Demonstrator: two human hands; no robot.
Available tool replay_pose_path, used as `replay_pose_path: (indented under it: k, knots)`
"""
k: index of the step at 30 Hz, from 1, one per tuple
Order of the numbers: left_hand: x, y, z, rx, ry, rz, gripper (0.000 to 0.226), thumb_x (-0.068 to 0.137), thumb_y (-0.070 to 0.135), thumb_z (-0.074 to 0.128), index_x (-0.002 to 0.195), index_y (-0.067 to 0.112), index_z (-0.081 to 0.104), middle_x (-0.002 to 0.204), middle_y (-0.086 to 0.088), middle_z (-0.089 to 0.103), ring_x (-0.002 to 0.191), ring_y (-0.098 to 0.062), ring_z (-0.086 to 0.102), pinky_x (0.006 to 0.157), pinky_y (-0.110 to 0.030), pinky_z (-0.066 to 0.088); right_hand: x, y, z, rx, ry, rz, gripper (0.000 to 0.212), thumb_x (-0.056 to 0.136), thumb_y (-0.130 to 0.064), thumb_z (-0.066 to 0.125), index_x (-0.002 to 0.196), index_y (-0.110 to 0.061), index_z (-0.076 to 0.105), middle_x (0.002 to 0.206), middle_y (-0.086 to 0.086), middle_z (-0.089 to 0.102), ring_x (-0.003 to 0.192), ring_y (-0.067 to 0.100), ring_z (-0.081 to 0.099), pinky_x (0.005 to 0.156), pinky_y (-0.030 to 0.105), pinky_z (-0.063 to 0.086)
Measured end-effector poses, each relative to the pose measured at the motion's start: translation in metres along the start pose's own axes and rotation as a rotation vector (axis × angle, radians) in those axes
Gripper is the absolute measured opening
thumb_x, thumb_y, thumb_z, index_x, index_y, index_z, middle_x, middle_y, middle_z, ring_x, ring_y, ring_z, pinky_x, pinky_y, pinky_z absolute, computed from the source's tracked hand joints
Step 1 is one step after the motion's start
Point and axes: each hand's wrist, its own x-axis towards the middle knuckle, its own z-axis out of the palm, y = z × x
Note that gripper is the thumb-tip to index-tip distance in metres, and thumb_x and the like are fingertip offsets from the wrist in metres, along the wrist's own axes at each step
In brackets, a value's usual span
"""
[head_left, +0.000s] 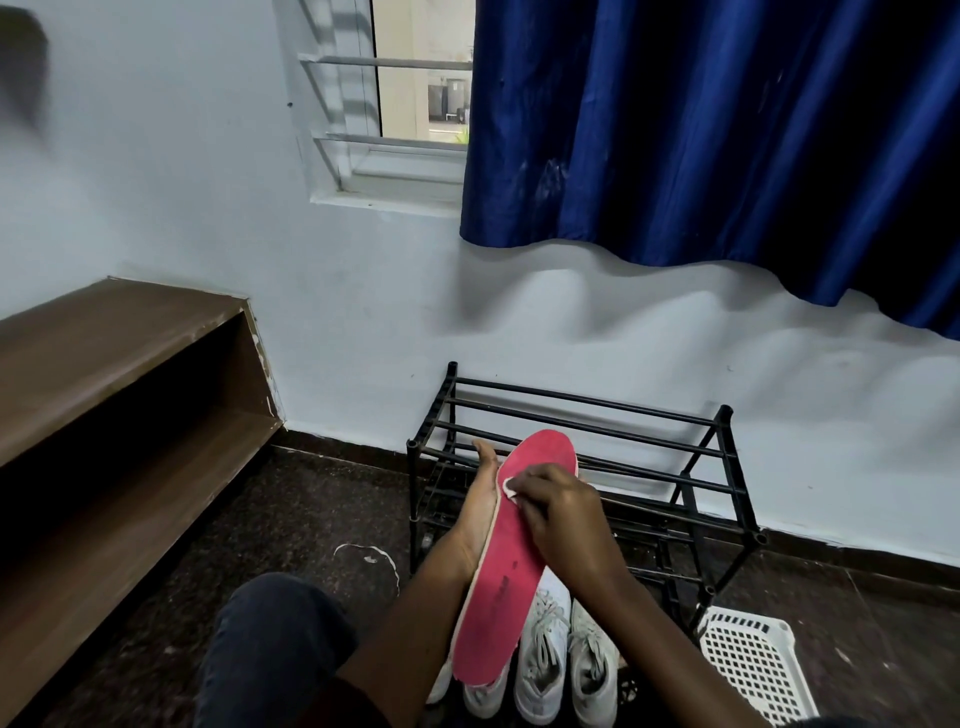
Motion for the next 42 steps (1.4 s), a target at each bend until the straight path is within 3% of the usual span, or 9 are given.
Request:
replay_pose_path:
  k: [6, 12, 15, 18, 21, 24, 31, 36, 42]
  knots:
    - [0.001, -0.009, 0.000, 0.099, 0.205, -0.110, 0.068, 0.086, 0.061, 0.029, 0.076, 0.015, 0.078, 0.077, -0.005, 0.072, 0.070, -0.014, 0.070, 0.060, -0.021, 0.054, 0.026, 0.023, -0.002, -0.233, 0.133, 0.027, 0.018, 0.066, 0.004, 0.062, 0.078, -0.004, 0.072, 0.079, 0.013, 0.067, 0.065, 0.033, 0.063, 0.060, 0.030, 0.051]
    - [0.011, -0.005, -0.004, 0.050, 0.291, -0.038, 0.042, 0.074, 0.060, 0.046, 0.075, 0.019, 0.056, 0.063, 0.007, 0.061, 0.051, 0.003, 0.062, 0.050, -0.010, 0.048, 0.014, 0.003, 0.006, -0.032, 0.088, -0.013, 0.026, 0.069, 0.005, 0.054, 0.080, -0.008, 0.074, 0.084, 0.006, 0.067, 0.075, 0.023, 0.063, 0.070, 0.021, 0.044]
    - [0.009, -0.007, -0.006, -0.066, 0.204, -0.013, 0.047, 0.074, 0.053, 0.068, 0.061, 0.010, 0.056, 0.053, -0.005, 0.055, 0.052, -0.013, 0.064, 0.051, -0.017, 0.051, 0.007, -0.005, 0.005, 0.048, 0.057, -0.024, 0.030, 0.070, 0.007, 0.052, 0.083, -0.009, 0.074, 0.086, 0.005, 0.068, 0.078, 0.019, 0.063, 0.072, 0.012, 0.038]
    - [0.002, -0.011, 0.000, -0.139, 0.042, 0.010, 0.047, 0.039, 0.026, 0.094, 0.066, 0.002, 0.064, 0.062, -0.011, 0.060, 0.062, -0.019, 0.068, 0.056, -0.024, 0.055, 0.010, 0.002, 0.003, -0.055, 0.070, -0.063, 0.026, 0.069, 0.003, 0.055, 0.083, -0.008, 0.074, 0.083, 0.007, 0.068, 0.072, 0.024, 0.064, 0.068, 0.020, 0.044]
    - [0.004, -0.014, 0.000, -0.099, 0.051, -0.051, 0.036, 0.072, 0.035, 0.076, 0.090, 0.004, 0.068, 0.083, -0.010, 0.067, 0.081, -0.021, 0.068, 0.072, -0.028, 0.056, 0.020, 0.016, -0.002, -0.203, 0.115, -0.017, 0.016, 0.066, 0.000, 0.060, 0.076, -0.005, 0.072, 0.079, 0.010, 0.067, 0.069, 0.029, 0.062, 0.062, 0.026, 0.049]
    - [0.007, -0.015, -0.009, 0.045, 0.175, -0.175, 0.062, 0.082, 0.061, 0.040, 0.093, 0.010, 0.073, 0.084, -0.010, 0.067, 0.072, -0.026, 0.062, 0.062, -0.029, 0.050, 0.031, 0.028, -0.007, -0.247, 0.130, 0.149, 0.018, 0.062, 0.011, 0.064, 0.073, -0.001, 0.071, 0.079, 0.016, 0.066, 0.071, 0.036, 0.062, 0.063, 0.033, 0.051]
    - [0.008, -0.006, -0.016, 0.004, 0.210, -0.104, 0.069, 0.098, 0.044, 0.029, 0.071, -0.001, 0.074, 0.070, -0.014, 0.070, 0.063, -0.023, 0.070, 0.058, -0.027, 0.058, 0.003, 0.006, 0.005, -0.099, 0.102, 0.145, 0.027, 0.064, 0.015, 0.067, 0.082, -0.004, 0.074, 0.082, 0.011, 0.069, 0.070, 0.026, 0.065, 0.070, 0.016, 0.040]
    - [0.001, 0.001, -0.014, 0.065, 0.209, -0.136, 0.072, 0.090, 0.054, 0.035, 0.092, -0.007, 0.072, 0.095, -0.025, 0.068, 0.083, -0.032, 0.070, 0.082, -0.038, 0.054, -0.019, -0.008, 0.006, 0.042, -0.010, 0.125, 0.026, 0.070, 0.011, 0.066, 0.084, -0.009, 0.076, 0.086, 0.007, 0.069, 0.077, 0.017, 0.065, 0.078, 0.001, 0.031]
    - [-0.001, -0.006, -0.002, -0.019, 0.268, -0.089, 0.047, 0.092, 0.041, 0.038, 0.090, 0.002, 0.064, 0.073, -0.013, 0.068, 0.066, -0.023, 0.068, 0.071, -0.027, 0.053, 0.009, 0.002, 0.000, -0.089, 0.098, 0.166, 0.021, 0.063, 0.013, 0.068, 0.076, -0.003, 0.073, 0.078, 0.012, 0.067, 0.069, 0.030, 0.063, 0.062, 0.026, 0.047]
